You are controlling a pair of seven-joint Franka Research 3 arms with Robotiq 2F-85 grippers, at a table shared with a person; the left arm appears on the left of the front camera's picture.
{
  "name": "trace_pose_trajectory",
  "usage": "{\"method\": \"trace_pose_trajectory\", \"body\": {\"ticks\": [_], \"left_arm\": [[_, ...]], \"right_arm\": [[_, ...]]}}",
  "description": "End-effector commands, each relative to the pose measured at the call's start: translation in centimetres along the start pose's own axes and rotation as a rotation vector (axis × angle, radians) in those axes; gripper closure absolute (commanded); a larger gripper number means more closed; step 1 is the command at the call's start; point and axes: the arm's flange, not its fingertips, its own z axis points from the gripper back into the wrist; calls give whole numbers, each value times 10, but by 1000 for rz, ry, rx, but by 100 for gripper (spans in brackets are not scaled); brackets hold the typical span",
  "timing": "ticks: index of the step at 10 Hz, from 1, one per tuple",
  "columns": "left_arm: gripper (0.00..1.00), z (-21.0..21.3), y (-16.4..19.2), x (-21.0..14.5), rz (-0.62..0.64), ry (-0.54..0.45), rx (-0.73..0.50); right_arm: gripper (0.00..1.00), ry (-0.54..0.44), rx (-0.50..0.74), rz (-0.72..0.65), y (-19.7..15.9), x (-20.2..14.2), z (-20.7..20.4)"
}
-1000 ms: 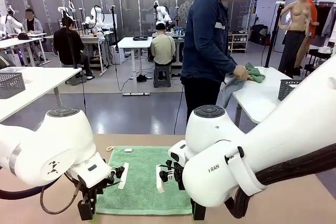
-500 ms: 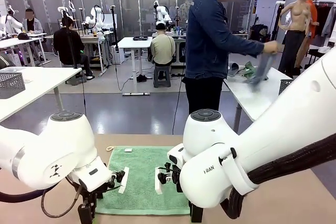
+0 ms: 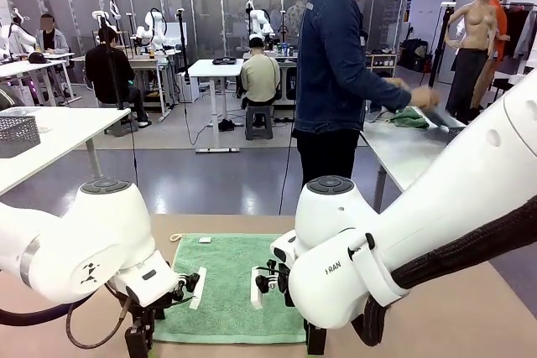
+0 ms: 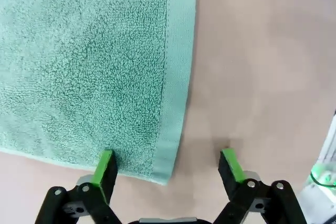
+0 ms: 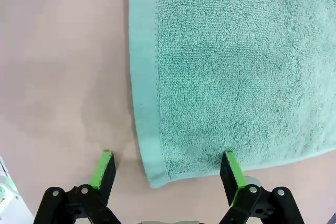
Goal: Fold the towels and place them in the basket.
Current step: When a person lays out a Towel with hook on the table, fold it in half twice.
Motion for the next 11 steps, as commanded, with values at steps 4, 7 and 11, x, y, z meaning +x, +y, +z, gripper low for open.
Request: {"method": "trace_pose_trajectory", "body": {"ticks": [4,7,11], "left_arm": [[100,-6,-27,-18,-9,-36,-9],[100,-3,-27,-20,-9,-35,-10],[100,5,-27,-23,-7,-56,-9]], "right_arm": [[78,-7,30,-35,-8,6,-2],[100,-13,43,-48,-11,5,-1],[100,-15,48,-55,-12,5,3]]}}
